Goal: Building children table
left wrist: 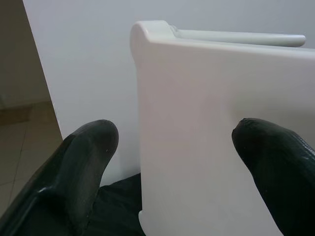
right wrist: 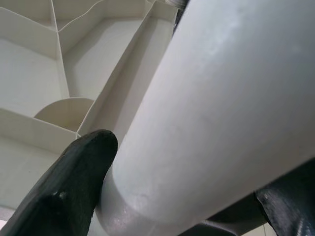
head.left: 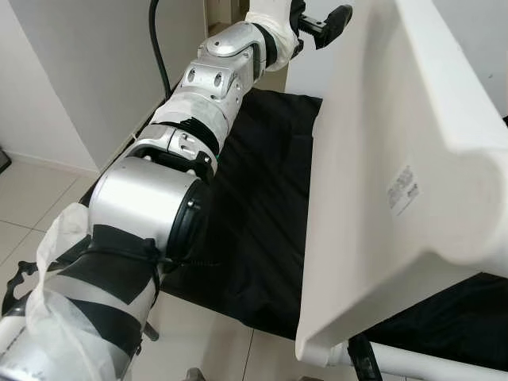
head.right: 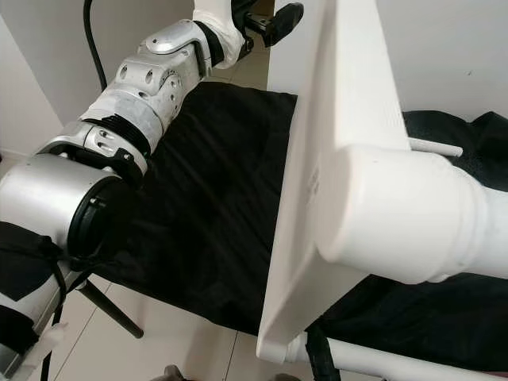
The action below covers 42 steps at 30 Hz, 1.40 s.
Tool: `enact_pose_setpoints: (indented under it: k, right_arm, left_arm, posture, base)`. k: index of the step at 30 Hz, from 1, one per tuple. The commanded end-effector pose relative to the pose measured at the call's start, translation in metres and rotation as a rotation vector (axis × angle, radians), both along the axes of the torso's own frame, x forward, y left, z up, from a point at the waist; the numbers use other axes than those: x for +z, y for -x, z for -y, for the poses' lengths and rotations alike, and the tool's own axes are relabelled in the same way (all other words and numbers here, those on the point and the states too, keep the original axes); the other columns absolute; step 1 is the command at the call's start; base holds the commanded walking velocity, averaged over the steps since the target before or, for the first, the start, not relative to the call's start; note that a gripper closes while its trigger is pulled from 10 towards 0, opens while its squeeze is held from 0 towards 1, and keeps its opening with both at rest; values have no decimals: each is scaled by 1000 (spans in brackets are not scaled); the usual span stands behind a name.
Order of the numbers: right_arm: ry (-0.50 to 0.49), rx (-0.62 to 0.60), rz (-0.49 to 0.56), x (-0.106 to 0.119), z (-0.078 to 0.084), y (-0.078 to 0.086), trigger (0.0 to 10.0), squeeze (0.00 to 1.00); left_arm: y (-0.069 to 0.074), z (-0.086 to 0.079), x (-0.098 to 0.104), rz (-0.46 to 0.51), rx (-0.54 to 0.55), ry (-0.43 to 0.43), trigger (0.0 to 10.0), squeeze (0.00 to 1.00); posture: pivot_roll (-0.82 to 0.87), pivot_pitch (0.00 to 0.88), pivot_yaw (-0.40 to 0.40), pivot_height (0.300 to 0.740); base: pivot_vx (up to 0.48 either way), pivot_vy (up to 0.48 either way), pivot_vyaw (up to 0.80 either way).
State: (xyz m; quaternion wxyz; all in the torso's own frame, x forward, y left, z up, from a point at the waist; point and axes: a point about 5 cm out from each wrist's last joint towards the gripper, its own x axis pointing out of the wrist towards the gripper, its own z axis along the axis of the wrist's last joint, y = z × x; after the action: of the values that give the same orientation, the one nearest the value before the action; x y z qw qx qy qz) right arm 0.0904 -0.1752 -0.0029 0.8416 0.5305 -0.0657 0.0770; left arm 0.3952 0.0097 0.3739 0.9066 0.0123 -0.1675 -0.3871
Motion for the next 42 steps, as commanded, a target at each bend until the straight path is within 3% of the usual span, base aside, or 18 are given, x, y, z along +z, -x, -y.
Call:
enact_pose_setpoints:
  k: [1, 26, 27, 28, 30, 31, 33, 37, 38, 42]
  right_arm:
    - [62, -274, -138, 36, -13, 118, 10000, 0]
    - [62, -274, -138, 36, -13, 118, 10000, 0]
    - [111, -241, -114, 44, -10, 116, 10000, 0]
    - [111, -241, -114, 44, -10, 116, 10000, 0]
    - [93, -318, 14, 59, -8, 104, 10000, 0]
    - [93, -318, 14, 59, -8, 104, 10000, 0]
    - [93, -341, 58, 63, -8, 103, 10000, 0]
    - [118, -287, 63, 58, -5, 109, 10000, 0]
    - [113, -286, 29, 44, 2, 119, 10000, 0]
    - [115, -278, 15, 39, 2, 122, 10000, 0]
  left_arm:
    - [1, 0, 7, 20, 5, -13, 10000, 0]
    - [1, 0, 7, 20, 5, -13, 10000, 0]
    - [0, -1, 4, 14, 1, -18, 10000, 0]
    - [0, -1, 4, 14, 1, -18, 10000, 0]
    - [-5, -27, -38, 13, -49, -163, 10000, 0]
    - [-5, -27, -38, 13, -49, -163, 10000, 0]
    - [-4, -37, -58, 0, -94, -226, 10000, 0]
    - [-3, -38, -61, 5, -123, -234, 10000, 0]
    - [-2, -40, -63, 2, -132, -240, 10000, 0]
    - [-2, -41, -64, 0, -134, -241, 10000, 0]
  posture:
    - [-301, 83, 265, 740]
    - [-301, 83, 265, 740]
    - [-317, 0, 0, 740]
    - [-317, 0, 0, 740]
    - [-340, 0, 0, 740]
    - [-340, 0, 0, 740]
    - [-344, 0, 0, 740]
    - [-348, 0, 0, 740]
    - [-342, 0, 0, 740]
    - [-342, 0, 0, 740]
  base:
    - [0, 0, 0]
    - [0, 0, 0]
    - [0, 0, 0]
    - [0, 0, 0]
    - [0, 0, 0]
    - [0, 0, 0]
    - [0, 0, 0]
    - [0, 0, 0]
    - [0, 0, 0]
    - [0, 0, 0]
